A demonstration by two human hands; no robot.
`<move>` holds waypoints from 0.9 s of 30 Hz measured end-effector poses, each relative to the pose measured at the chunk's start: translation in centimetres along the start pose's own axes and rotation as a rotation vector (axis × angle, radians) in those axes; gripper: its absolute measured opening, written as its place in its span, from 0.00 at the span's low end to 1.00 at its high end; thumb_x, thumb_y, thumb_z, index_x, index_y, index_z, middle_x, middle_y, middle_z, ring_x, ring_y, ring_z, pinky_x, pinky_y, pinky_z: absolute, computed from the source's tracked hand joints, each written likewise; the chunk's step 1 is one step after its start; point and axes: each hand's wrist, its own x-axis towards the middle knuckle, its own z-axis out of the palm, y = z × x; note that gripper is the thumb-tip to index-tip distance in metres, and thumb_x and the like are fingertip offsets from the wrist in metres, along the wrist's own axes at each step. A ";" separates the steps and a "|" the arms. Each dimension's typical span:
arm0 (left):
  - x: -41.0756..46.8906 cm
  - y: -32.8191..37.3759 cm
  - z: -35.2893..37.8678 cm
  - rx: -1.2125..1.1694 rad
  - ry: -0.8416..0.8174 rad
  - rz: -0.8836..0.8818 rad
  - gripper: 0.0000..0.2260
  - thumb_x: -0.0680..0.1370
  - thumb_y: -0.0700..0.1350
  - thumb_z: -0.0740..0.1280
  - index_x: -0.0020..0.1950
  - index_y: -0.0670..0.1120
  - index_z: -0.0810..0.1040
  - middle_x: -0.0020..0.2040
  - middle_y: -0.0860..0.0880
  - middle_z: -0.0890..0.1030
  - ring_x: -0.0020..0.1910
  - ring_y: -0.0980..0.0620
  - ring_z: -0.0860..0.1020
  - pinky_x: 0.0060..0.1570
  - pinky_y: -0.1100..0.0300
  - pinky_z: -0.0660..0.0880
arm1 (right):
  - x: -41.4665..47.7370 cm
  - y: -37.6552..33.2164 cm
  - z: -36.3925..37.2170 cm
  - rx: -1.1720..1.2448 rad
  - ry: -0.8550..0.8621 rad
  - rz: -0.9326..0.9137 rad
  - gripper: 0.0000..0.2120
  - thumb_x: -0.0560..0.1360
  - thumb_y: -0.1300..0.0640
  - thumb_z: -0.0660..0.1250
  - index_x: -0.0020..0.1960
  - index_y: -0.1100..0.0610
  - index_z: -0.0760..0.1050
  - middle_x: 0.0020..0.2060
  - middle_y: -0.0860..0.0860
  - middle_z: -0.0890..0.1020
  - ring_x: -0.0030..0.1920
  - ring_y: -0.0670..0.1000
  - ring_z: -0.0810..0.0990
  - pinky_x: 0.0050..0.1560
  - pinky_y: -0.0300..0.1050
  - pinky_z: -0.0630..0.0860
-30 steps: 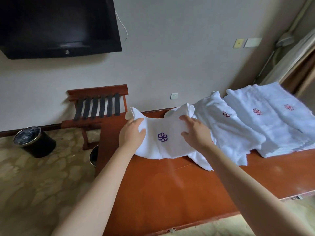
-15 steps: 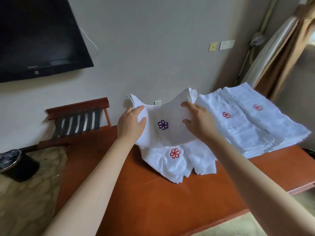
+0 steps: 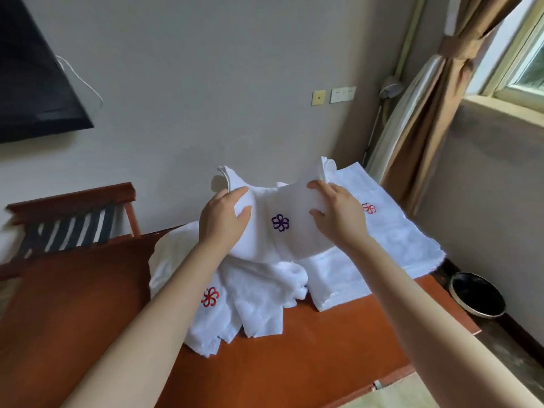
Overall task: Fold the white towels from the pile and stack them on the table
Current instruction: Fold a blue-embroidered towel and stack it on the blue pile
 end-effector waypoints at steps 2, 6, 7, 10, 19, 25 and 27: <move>0.4 2.0 1.3 0.041 -0.020 -0.019 0.17 0.76 0.44 0.68 0.65 0.48 0.77 0.55 0.46 0.79 0.51 0.42 0.77 0.48 0.54 0.73 | 0.6 3.1 -0.6 0.028 -0.012 -0.030 0.23 0.68 0.61 0.69 0.63 0.51 0.74 0.45 0.52 0.78 0.46 0.57 0.77 0.33 0.45 0.71; 1.9 5.1 3.2 0.084 -0.008 -0.038 0.17 0.76 0.45 0.68 0.65 0.49 0.77 0.55 0.47 0.79 0.49 0.43 0.77 0.45 0.57 0.72 | 1.9 7.7 -1.5 0.065 -0.005 -0.002 0.23 0.69 0.62 0.68 0.63 0.52 0.73 0.45 0.52 0.78 0.46 0.56 0.76 0.30 0.44 0.69; 2.3 5.8 3.7 0.081 0.007 -0.034 0.17 0.76 0.45 0.68 0.65 0.49 0.77 0.54 0.47 0.79 0.49 0.43 0.77 0.45 0.58 0.71 | 2.3 8.5 -1.6 0.078 -0.012 0.002 0.23 0.69 0.62 0.68 0.63 0.52 0.73 0.45 0.52 0.78 0.46 0.56 0.76 0.32 0.46 0.72; 3.7 7.1 6.0 0.055 0.023 -0.025 0.16 0.76 0.45 0.68 0.64 0.49 0.78 0.53 0.47 0.79 0.48 0.44 0.76 0.43 0.59 0.70 | 3.1 10.5 -1.6 0.091 -0.007 -0.014 0.23 0.69 0.63 0.69 0.63 0.53 0.73 0.46 0.53 0.79 0.45 0.56 0.76 0.35 0.50 0.75; 6.5 11.4 15.1 -0.138 0.036 -0.054 0.16 0.76 0.43 0.67 0.64 0.49 0.78 0.48 0.46 0.79 0.46 0.45 0.76 0.43 0.58 0.70 | 3.6 17.8 -3.0 -0.017 0.059 0.004 0.22 0.67 0.64 0.71 0.61 0.55 0.76 0.43 0.53 0.78 0.44 0.56 0.75 0.34 0.47 0.74; 7.7 16.6 18.8 -0.074 0.050 -0.083 0.16 0.76 0.44 0.67 0.64 0.48 0.78 0.51 0.46 0.79 0.50 0.44 0.76 0.47 0.55 0.73 | 5.2 24.3 -3.8 0.061 0.073 -0.031 0.22 0.67 0.65 0.71 0.60 0.55 0.76 0.43 0.51 0.78 0.44 0.54 0.75 0.34 0.42 0.68; 7.6 18.5 20.0 -0.012 0.079 -0.120 0.16 0.77 0.44 0.67 0.64 0.49 0.78 0.51 0.46 0.79 0.50 0.44 0.76 0.49 0.53 0.74 | 6.0 26.5 -3.8 0.112 0.036 -0.062 0.22 0.68 0.64 0.70 0.61 0.54 0.75 0.44 0.51 0.78 0.44 0.53 0.75 0.34 0.42 0.67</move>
